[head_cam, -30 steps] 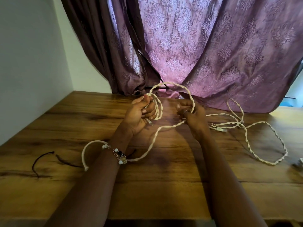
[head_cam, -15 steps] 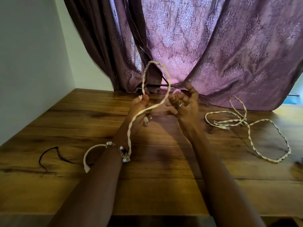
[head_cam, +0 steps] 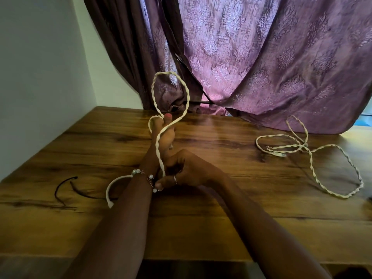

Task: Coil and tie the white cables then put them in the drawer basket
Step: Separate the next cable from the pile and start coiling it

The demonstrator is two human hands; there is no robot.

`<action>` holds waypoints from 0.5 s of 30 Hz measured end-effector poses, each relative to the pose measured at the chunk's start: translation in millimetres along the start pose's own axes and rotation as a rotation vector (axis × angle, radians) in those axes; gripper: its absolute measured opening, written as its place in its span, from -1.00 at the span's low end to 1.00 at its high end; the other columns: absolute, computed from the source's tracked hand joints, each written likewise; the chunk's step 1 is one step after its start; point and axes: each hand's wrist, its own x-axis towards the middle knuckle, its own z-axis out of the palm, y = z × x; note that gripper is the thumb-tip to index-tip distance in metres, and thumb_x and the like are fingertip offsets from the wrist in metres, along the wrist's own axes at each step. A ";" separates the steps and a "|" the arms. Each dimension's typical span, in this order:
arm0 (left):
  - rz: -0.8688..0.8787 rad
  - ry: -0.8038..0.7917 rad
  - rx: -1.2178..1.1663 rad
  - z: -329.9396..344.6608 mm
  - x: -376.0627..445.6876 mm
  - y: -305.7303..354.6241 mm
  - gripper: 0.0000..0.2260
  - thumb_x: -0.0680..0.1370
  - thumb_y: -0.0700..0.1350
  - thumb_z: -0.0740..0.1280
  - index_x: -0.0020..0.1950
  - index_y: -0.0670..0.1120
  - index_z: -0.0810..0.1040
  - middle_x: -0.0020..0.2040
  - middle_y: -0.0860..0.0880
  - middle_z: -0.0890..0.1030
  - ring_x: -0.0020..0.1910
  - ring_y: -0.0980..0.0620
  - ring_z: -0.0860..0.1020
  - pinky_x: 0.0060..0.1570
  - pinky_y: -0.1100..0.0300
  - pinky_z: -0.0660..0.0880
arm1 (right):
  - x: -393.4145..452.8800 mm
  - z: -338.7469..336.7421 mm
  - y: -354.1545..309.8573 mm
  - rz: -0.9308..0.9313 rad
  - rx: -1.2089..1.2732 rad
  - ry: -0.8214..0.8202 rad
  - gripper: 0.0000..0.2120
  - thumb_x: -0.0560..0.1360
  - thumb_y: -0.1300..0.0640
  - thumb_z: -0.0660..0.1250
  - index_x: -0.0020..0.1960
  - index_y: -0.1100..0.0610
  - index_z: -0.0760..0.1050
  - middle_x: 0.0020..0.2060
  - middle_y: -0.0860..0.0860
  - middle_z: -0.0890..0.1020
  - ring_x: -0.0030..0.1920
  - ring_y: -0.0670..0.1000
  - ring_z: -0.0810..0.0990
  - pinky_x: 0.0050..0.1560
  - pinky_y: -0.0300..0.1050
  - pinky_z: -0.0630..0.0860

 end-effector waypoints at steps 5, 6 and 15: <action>-0.047 -0.099 -0.002 6.3 -3.1 23.7 -0.70 0.64 0.09 0.10 -0.23 -0.04 0.24 -0.42 0.03 0.28 -0.64 0.18 0.24 -0.56 0.35 0.20 | -5.2 -14.3 6.8 0.163 0.047 0.150 -0.89 0.46 0.32 0.41 -0.15 0.40 0.58 -0.44 0.08 0.61 -0.54 -0.02 0.53 -0.56 -0.14 0.45; -0.044 -0.116 -0.023 3.2 -3.1 26.1 -0.70 0.65 0.06 0.10 -0.23 -0.05 0.25 -0.46 0.04 0.30 -0.64 0.17 0.24 -0.55 0.32 0.20 | -7.6 -19.8 8.2 0.183 0.046 0.194 -0.91 0.47 0.35 0.39 -0.20 0.37 0.58 -0.48 0.04 0.59 -0.57 -0.08 0.51 -0.57 -0.18 0.44; 0.043 -0.092 -0.124 -8.3 -9.7 55.2 -0.70 0.67 -0.06 0.11 -0.26 -0.05 0.21 -0.60 0.09 0.28 -0.65 0.17 0.19 -0.52 0.29 0.20 | -18.5 -52.0 20.8 0.133 -0.003 0.726 -0.89 0.49 0.31 0.37 -0.21 0.25 0.60 -0.47 0.15 0.55 -0.59 -0.01 0.51 -0.58 -0.11 0.51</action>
